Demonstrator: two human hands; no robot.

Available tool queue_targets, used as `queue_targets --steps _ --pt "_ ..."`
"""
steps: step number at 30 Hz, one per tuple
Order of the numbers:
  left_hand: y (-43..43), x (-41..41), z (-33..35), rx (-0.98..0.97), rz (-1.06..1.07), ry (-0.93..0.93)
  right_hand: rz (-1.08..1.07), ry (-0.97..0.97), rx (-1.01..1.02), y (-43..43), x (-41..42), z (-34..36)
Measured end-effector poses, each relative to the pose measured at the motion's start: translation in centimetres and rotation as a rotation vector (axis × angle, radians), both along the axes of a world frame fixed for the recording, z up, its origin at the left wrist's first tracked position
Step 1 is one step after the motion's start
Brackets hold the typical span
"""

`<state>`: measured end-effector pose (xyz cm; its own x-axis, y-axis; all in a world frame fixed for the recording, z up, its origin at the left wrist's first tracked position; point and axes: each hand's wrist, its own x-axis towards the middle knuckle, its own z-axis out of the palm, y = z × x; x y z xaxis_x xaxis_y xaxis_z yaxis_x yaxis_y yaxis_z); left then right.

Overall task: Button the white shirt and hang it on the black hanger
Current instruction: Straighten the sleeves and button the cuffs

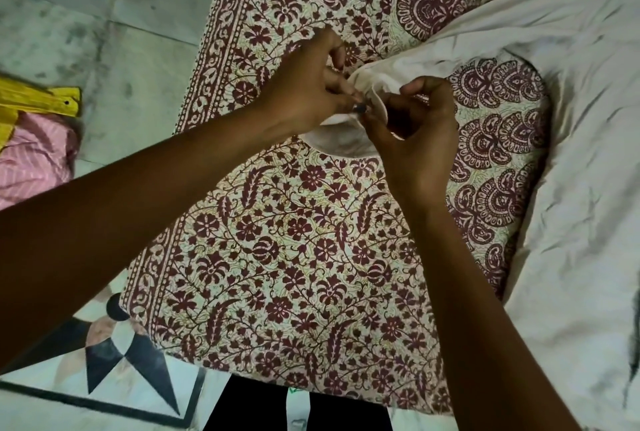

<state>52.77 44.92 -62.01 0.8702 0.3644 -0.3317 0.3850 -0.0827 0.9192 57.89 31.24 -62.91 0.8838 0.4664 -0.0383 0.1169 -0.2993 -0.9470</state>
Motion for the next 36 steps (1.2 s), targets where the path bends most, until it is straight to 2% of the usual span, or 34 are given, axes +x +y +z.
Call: queue_targets --steps 5,9,12,16,20,23,29,33,36 --pt "0.3 0.4 0.1 -0.210 0.128 0.121 0.018 -0.098 0.001 -0.1 0.8 0.1" --pt "0.5 0.8 0.0 -0.253 0.135 0.184 0.090 -0.183 -0.042 -0.4 1.5 0.2" --pt "0.4 1.0 0.4 -0.271 0.078 0.162 0.114 -0.238 -0.072 -0.5 2.0 0.3" --pt "-0.1 1.3 1.2 -0.086 -0.142 0.006 0.104 -0.306 -0.093 -0.7 2.5 0.7" --pt "-0.4 1.9 1.5 0.301 -0.358 -0.129 0.053 -0.303 -0.086 -1.0 2.8 0.9" --pt "0.1 2.9 1.5 0.495 -0.395 -0.180 -0.036 -0.244 -0.025 -1.4 2.8 0.7" --pt "-0.3 3.8 0.7 0.722 -0.402 -0.292 -0.179 -0.250 0.039 -1.8 2.8 0.5" --pt "-0.9 3.9 0.2 0.737 -0.367 -0.313 -0.217 -0.334 -0.007 -1.9 2.8 0.6" --pt "-1.5 3.8 0.6 0.552 -0.352 -0.304 -0.221 -0.342 -0.031 -2.0 2.7 0.8"
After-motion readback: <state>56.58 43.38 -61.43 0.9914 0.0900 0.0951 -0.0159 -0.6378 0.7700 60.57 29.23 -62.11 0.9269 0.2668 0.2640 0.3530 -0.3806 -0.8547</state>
